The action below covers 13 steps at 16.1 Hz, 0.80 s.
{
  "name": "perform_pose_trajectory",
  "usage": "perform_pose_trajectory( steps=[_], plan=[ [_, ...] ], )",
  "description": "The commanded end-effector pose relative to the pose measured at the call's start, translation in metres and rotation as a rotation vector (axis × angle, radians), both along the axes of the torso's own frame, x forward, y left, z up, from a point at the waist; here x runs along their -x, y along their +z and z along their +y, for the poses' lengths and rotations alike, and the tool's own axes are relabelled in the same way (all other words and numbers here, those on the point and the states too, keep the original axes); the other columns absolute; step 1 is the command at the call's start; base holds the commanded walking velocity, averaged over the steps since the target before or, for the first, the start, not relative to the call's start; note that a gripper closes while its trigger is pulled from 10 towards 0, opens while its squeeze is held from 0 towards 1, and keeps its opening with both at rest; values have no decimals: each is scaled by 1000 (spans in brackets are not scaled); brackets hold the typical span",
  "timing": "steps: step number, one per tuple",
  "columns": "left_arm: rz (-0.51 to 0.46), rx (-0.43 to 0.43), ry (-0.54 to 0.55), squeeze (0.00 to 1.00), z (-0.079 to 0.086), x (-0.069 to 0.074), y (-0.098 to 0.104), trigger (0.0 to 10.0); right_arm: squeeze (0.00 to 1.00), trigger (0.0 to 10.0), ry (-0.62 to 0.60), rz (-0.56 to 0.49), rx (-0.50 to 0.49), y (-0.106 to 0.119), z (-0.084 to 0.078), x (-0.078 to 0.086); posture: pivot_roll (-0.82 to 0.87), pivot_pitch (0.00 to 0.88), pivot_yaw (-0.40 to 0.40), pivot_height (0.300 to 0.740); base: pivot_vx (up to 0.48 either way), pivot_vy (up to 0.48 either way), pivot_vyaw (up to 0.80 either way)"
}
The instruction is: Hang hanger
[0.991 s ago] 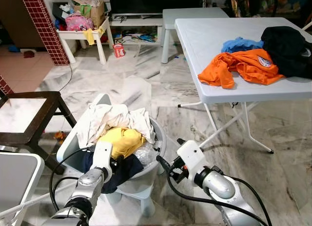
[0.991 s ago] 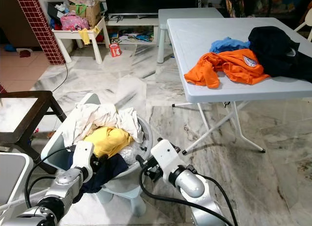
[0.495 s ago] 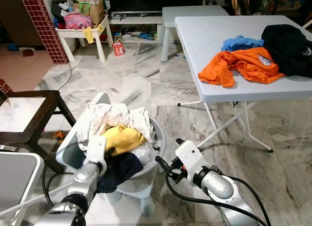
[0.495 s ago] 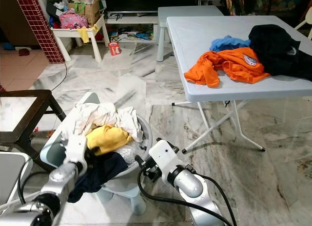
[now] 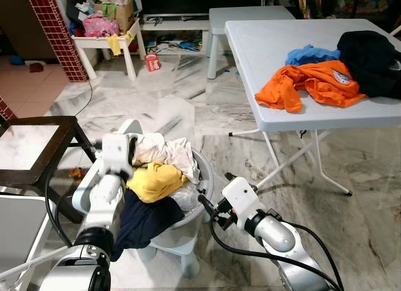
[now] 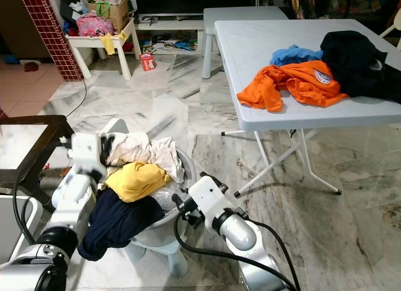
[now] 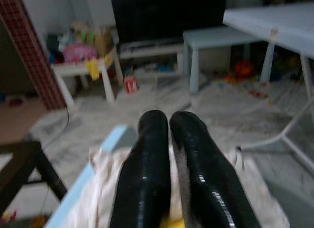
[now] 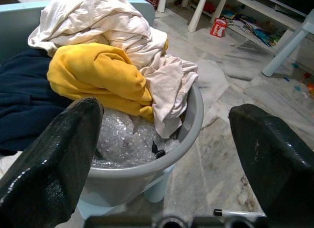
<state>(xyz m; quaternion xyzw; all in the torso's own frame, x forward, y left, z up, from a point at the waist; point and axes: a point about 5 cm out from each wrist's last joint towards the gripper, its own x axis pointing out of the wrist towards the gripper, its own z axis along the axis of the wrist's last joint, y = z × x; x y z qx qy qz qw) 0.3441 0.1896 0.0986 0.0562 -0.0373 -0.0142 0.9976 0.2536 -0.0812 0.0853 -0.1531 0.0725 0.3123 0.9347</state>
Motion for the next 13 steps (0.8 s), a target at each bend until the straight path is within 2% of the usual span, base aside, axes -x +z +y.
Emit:
perform_pose_trajectory(
  steps=[1, 2, 3, 4, 5, 8, 10, 11, 13],
  plan=[
    [29, -26, -17, 0, 2, 6, -9, 0, 0, 10000, 5, -3, 4, -1, 2, -1, -103, 33, 42, 740, 0, 0, 0],
    [91, -80, -9, 0, 5, 16, -26, 10000, 0, 10000, 8, -6, 4, -1, 3, 0, -108, 35, 38, 740, 0, 0, 0],
    [112, -49, 4, 784, 7, 20, -32, 10000, 0, 10000, 12, -10, 9, -1, 3, 0, -114, 37, 37, 740, 0, 0, 0],
    [125, -27, 65, 1000, 11, 29, -41, 10000, 0, 10000, 16, -17, 16, 0, 1, 1, -117, 39, 35, 740, 0, 0, 0],
    [103, -6, 94, 1000, 9, 46, -49, 10000, 0, 10000, -4, -21, 14, -1, -4, 1, -115, 39, 35, 740, 0, 0, 0],
    [117, 6, 138, 1000, 5, 71, -58, 10000, 0, 10000, -12, -23, 14, -2, -6, 1, -104, 40, 35, 740, 0, 0, 0],
    [151, 24, 145, 1000, -4, 92, -69, 10000, 0, 10000, -11, -26, 8, -2, -3, 0, -98, 42, 35, 740, 0, 0, 0],
    [158, 31, 151, 1000, -6, 101, -67, 10000, 0, 10000, -8, -31, 4, -2, -1, -1, -93, 45, 35, 740, 0, 0, 0],
    [176, 52, 127, 1000, -5, 105, -66, 10000, 0, 10000, -11, -30, 2, -2, -2, -1, -84, 46, 32, 740, 0, 0, 0]
  ],
)
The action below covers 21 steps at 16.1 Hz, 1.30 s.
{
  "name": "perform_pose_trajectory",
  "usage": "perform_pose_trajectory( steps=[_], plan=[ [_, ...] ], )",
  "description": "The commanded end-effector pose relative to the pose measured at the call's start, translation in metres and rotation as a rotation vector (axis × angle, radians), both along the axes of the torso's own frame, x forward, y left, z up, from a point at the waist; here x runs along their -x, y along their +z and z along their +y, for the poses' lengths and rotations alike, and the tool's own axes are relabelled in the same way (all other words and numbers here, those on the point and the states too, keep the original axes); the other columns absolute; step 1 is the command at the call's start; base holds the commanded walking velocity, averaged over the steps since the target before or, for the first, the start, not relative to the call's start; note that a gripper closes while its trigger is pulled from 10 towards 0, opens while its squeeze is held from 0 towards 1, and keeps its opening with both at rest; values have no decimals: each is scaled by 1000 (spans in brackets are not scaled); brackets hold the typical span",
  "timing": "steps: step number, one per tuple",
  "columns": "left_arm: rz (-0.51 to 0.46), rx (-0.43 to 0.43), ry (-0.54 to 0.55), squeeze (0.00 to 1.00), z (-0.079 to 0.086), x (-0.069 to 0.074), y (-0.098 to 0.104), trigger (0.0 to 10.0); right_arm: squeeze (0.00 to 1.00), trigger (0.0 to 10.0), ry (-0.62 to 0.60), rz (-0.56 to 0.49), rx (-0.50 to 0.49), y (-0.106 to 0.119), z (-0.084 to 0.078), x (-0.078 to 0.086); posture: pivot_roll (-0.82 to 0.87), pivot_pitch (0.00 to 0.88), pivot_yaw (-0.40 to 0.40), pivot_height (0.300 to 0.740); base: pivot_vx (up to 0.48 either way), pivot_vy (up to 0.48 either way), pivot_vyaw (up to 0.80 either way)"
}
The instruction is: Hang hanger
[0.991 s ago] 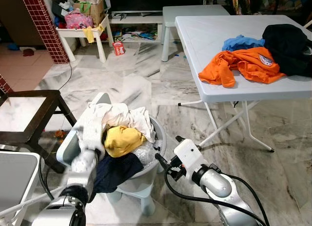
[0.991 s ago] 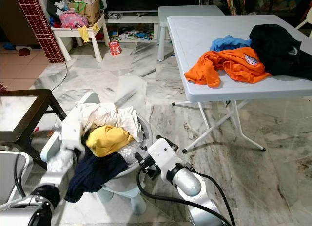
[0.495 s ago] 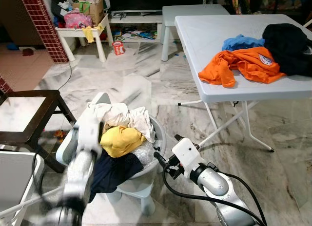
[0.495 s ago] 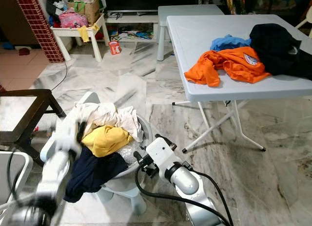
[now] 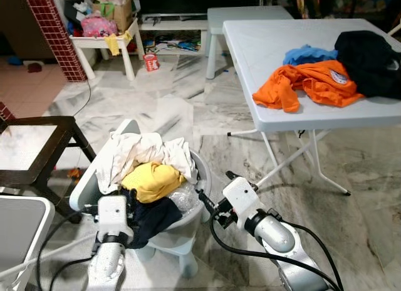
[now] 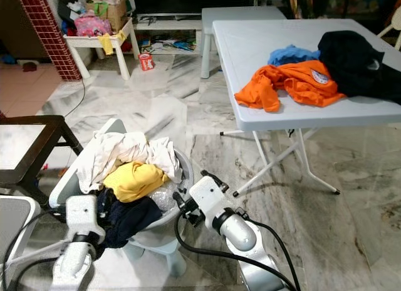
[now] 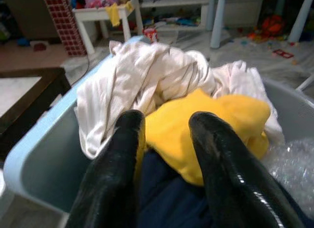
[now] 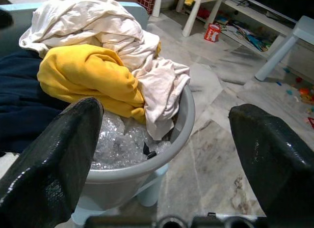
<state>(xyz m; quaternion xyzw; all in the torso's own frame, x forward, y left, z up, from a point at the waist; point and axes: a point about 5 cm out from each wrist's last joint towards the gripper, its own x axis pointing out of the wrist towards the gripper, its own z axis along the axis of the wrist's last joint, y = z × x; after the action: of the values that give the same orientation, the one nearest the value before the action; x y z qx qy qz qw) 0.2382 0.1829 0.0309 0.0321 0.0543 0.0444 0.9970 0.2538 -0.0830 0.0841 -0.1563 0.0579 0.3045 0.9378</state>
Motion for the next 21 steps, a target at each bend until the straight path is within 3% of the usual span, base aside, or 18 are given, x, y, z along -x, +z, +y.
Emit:
perform_pose_trajectory(
  steps=[1, 4, 8, 9, 11, 16, 21],
  plan=[
    [10, -18, 3, 1000, 7, 3, 2, 10000, 0, 10000, 0, 2, 5, -2, 0, 0, -83, 48, 32, 740, 0, 0, 0],
    [36, -36, 25, 1000, 14, 0, 3, 10000, 0, 10000, -2, 0, -1, 0, 0, 1, -93, 66, 33, 740, 0, 0, 0],
    [16, -18, -49, 1000, 3, -14, 12, 10000, 0, 10000, -14, -11, -60, 7, -3, 8, -125, 83, 32, 740, 0, 0, 0],
    [9, -8, -53, 0, 1, -16, 16, 10000, 0, 10000, -19, -20, -83, 9, -4, 8, -125, 80, 32, 740, 0, 0, 0],
    [-30, 36, -73, 0, -5, -13, 28, 10000, 0, 10000, -33, -36, -95, 12, -7, 6, -117, 70, 31, 740, 0, 0, 0],
    [-37, 45, -80, 0, -8, 5, 36, 10000, 0, 10000, -22, -55, -96, 13, -2, 0, -86, 54, 37, 740, 166, 0, 0],
    [-18, 44, -78, 0, -7, 7, 36, 10000, 0, 10000, -6, -59, -98, 12, 1, 0, -81, 47, 34, 740, 336, 265, 0]
  ],
)
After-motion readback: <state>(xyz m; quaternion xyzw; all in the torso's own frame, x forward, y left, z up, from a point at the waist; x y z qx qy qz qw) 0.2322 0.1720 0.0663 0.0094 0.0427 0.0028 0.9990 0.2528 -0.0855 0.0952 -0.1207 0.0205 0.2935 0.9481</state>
